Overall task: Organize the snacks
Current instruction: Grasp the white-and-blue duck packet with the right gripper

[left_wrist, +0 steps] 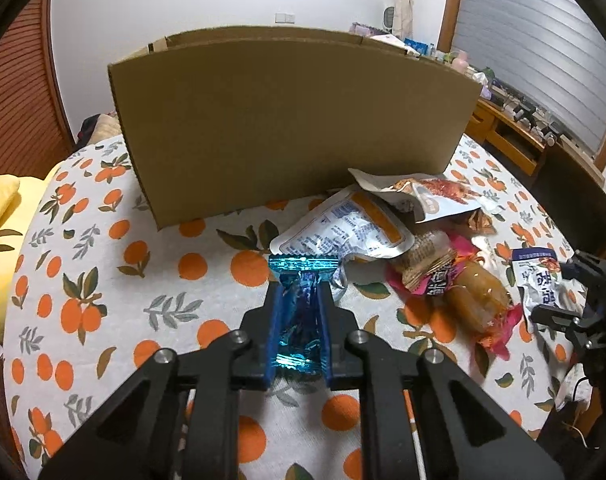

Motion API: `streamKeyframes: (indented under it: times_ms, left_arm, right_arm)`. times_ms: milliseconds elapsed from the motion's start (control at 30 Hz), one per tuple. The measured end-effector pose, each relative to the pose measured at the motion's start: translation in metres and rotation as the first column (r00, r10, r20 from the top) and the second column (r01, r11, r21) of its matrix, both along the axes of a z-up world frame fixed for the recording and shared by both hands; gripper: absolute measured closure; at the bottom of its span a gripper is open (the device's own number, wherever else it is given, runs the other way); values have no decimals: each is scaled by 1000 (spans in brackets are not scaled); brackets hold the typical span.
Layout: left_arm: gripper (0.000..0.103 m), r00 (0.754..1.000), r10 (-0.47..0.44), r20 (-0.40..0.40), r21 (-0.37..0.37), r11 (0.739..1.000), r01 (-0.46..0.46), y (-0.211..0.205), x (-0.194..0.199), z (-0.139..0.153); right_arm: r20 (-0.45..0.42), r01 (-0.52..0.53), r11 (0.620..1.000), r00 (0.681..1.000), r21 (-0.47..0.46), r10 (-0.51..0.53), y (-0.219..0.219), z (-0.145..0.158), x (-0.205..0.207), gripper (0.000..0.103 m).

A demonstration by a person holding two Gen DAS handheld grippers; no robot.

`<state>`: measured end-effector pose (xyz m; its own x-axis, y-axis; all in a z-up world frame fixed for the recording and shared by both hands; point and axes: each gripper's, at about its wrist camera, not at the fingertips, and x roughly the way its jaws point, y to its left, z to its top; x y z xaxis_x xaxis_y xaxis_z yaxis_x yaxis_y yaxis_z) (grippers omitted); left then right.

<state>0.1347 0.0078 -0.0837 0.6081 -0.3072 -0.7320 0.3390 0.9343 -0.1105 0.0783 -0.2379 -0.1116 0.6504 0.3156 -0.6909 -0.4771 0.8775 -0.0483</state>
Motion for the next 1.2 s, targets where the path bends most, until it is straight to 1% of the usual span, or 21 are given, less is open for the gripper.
streamKeyframes:
  times_ms: [33,67,133,167,367,400,433,500,567,800,1200]
  left_arm:
    - [89,1000,0,4,-9,1000,0,0,-2,2]
    - [89,1000,1,6,-17,1000,-1,-1,-3,4]
    - [89,1000,-1,12,-29,1000,1,-2,-7,7]
    - [89,1000,-4,15,-32,999,4,-3,-8,8]
    - [89,998,-25,51,-18,1000,25,-13,-18,19]
    - [89,998,-26,56,-20,999,27,-13,-19,22]
    - [89,998,-25,58,-23,999,27,-13,-20,23]
    - [89,998,-25,62,-26,999,26,-12,-20,25]
    - [89,998,-22,61,-28,999,24,-10,-20,25]
    - [89,998,-22,67,-37,999,25,-10,-22,30]
    - [89,992,-32,119,-46,998,38,-16,-25,54]
  right_arm:
    - [2,-5,1000,1000,6,5,1,1,-1,43]
    - [1,-7,1000,1000,13,7,1,1,-2,50]
    - [-2,-9,1000,1000,25,9,2,1,-2,58]
    - [-3,-6,1000,1000,29,6,2,1,-2,61]
    - [9,-9,999,1000,40,9,6,5,-3,69]
    - [13,-9,999,1000,39,8,7,6,-2,74]
    - [12,-10,999,1000,40,9,7,6,-2,84]
    - [18,-11,999,1000,46,11,9,8,-1,85]
    - [17,-3,1000,1000,30,3,10,8,1,85]
    - [39,16,999,999,49,-18,5,15,1,85]
    - [95,25,998,995,60,-30,0,40,-2,85]
